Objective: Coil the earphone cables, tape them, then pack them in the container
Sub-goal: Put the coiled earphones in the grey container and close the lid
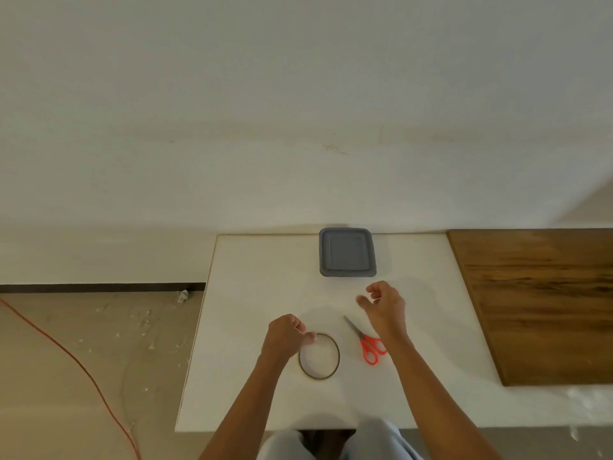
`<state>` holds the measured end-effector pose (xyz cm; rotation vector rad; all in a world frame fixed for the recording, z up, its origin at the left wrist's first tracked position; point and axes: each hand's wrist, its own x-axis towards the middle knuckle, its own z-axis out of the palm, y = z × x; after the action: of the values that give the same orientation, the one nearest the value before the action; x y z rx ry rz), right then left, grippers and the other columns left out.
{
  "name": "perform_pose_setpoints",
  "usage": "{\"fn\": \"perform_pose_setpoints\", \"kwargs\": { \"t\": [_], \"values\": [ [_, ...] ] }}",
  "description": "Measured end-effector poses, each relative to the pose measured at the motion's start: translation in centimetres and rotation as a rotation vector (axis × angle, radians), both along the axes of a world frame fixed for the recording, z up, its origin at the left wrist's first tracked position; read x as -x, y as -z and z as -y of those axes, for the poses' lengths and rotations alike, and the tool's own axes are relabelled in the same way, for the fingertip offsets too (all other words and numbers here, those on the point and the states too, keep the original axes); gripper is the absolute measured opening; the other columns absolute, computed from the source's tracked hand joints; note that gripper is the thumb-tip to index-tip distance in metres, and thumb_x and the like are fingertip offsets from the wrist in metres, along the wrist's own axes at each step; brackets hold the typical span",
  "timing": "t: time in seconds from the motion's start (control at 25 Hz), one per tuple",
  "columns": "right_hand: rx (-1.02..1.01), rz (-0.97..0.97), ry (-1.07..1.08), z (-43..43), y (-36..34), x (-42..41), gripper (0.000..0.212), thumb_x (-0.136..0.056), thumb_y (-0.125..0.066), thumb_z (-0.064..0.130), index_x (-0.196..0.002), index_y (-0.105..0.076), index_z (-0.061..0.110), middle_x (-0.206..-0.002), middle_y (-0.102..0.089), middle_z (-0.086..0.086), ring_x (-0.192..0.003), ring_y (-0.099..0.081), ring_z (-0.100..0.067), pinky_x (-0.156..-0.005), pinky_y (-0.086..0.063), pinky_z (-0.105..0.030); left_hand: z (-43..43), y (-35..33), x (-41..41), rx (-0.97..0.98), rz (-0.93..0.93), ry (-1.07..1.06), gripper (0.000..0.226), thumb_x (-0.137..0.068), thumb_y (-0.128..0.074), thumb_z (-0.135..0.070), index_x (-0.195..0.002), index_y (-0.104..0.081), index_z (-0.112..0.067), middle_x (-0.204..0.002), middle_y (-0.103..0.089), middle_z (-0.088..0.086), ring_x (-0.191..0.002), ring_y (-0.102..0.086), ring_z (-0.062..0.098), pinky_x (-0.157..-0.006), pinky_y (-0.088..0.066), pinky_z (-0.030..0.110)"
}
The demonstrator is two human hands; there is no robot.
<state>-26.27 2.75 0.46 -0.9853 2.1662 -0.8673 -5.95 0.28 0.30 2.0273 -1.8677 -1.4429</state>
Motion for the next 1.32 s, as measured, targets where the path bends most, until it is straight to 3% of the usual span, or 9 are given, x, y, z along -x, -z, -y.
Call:
{"fn": "perform_pose_setpoints", "kwargs": {
  "t": [0.12, 0.28, 0.48, 0.72, 0.84, 0.92, 1.0, 1.12, 1.32],
  "values": [
    [-0.288, -0.167, -0.196, -3.7, -0.3, -1.8, 0.036, -0.083, -0.071, 0.021, -0.114, -0.055, 0.011, -0.112, -0.055, -0.011, -0.105, -0.052, -0.028, -0.086, -0.049, -0.038, -2.3, -0.7, -0.1, -0.122, 0.072, -0.002, 0.036, -0.07, -0.081, -0.018, -0.091, -0.054, -0.009, -0.093, -0.059, 0.006, -0.08, -0.061, 0.024, -0.065, -0.046, 0.028],
    [-0.517, -0.311, -0.301, -6.0, -0.6, -3.4, 0.039, -0.086, -0.067, 0.02, -0.118, -0.045, 0.015, -0.121, -0.043, -0.008, -0.109, -0.045, -0.03, -0.087, -0.047, -0.039, -4.4, -0.3, 0.6, -0.041, 0.057, -0.125, 0.018, -0.072, -0.067, 0.002, -0.087, -0.06, -0.005, -0.087, -0.063, 0.01, -0.071, -0.065, 0.026, -0.064, -0.052, 0.032],
    [-0.447, -0.274, -0.186, -7.4, 0.1, -2.6, 0.04, -0.088, -0.066, 0.017, -0.119, -0.042, 0.011, -0.121, -0.042, -0.011, -0.107, -0.047, -0.026, -0.084, -0.051, -0.03, -4.3, -0.7, 2.5, 0.011, -0.101, -0.31, 0.011, -0.071, -0.072, -0.002, -0.076, -0.062, -0.002, -0.069, -0.069, 0.013, -0.064, -0.07, 0.028, -0.069, -0.06, 0.043],
    [-0.478, -0.221, -0.008, -7.9, 0.7, -1.6, 0.05, -0.079, -0.072, 0.034, -0.114, -0.044, 0.012, -0.113, -0.049, -0.01, -0.1, -0.05, -0.024, -0.083, -0.051, -0.031, -1.6, -3.2, 9.1, 0.184, -0.198, -0.332, 0.015, -0.072, -0.073, -0.014, -0.077, -0.062, -0.005, -0.065, -0.068, 0.007, -0.058, -0.069, 0.021, -0.059, -0.056, 0.031],
    [-0.409, -0.192, 0.073, -7.8, 1.0, -0.4, 0.047, -0.077, -0.072, 0.037, -0.107, -0.047, 0.011, -0.104, -0.052, -0.008, -0.089, -0.049, -0.021, -0.078, -0.051, -0.031, 0.2, -3.3, 14.0, 0.035, -0.392, -0.426, 0.013, -0.072, -0.072, -0.008, -0.065, -0.064, 0.001, -0.058, -0.065, 0.007, -0.055, -0.066, 0.02, -0.061, -0.059, 0.027],
    [-0.367, -0.199, 0.131, -7.6, 1.4, 0.7, 0.047, -0.076, -0.073, 0.038, -0.105, -0.048, 0.011, -0.101, -0.052, -0.007, -0.086, -0.05, -0.019, -0.074, -0.052, -0.029, 1.6, -2.7, 16.9, -0.135, -0.484, -0.555, 0.016, -0.071, -0.07, -0.002, -0.057, -0.062, -0.001, -0.053, -0.061, 0.007, -0.049, -0.061, 0.016, -0.052, -0.05, 0.02],
    [-0.344, -0.204, 0.202, -7.3, 1.7, 1.8, 0.048, -0.076, -0.074, 0.041, -0.104, -0.048, 0.012, -0.098, -0.052, -0.006, -0.084, -0.051, -0.017, -0.072, -0.053, -0.027, 2.6, -2.1, 19.0, -0.261, -0.523, -0.68, 0.015, -0.072, -0.069, 0.002, -0.06, -0.061, -0.002, -0.055, -0.062, 0.008, -0.051, -0.058, 0.017, -0.058, -0.048, 0.023],
    [-0.333, -0.219, 0.276, -6.6, 2.3, 3.9, 0.047, -0.077, -0.072, 0.042, -0.101, -0.046, 0.013, -0.095, -0.051, -0.006, -0.082, -0.05, -0.017, -0.075, -0.055, -0.031, 3.6, -0.7, 20.6, -0.331, -0.518, -0.765, 0.011, -0.072, -0.073, 0.003, -0.067, -0.064, -0.001, -0.06, -0.065, 0.009, -0.052, -0.06, 0.015, -0.059, -0.052, 0.021],
    [-0.308, -0.211, 0.359, -5.4, 3.2, 6.2, 0.044, -0.077, -0.071, 0.041, -0.095, -0.043, 0.013, -0.093, -0.05, -0.008, -0.082, -0.051, -0.02, -0.073, -0.055, -0.035, 4.0, 0.9, 21.9, -0.317, -0.714, -0.948, 0.019, -0.075, -0.077, 0.004, -0.076, -0.059, -0.002, -0.077, -0.07, 0.011, -0.065, -0.069, 0.017, -0.054, -0.054, 0.02]
  ]
}}
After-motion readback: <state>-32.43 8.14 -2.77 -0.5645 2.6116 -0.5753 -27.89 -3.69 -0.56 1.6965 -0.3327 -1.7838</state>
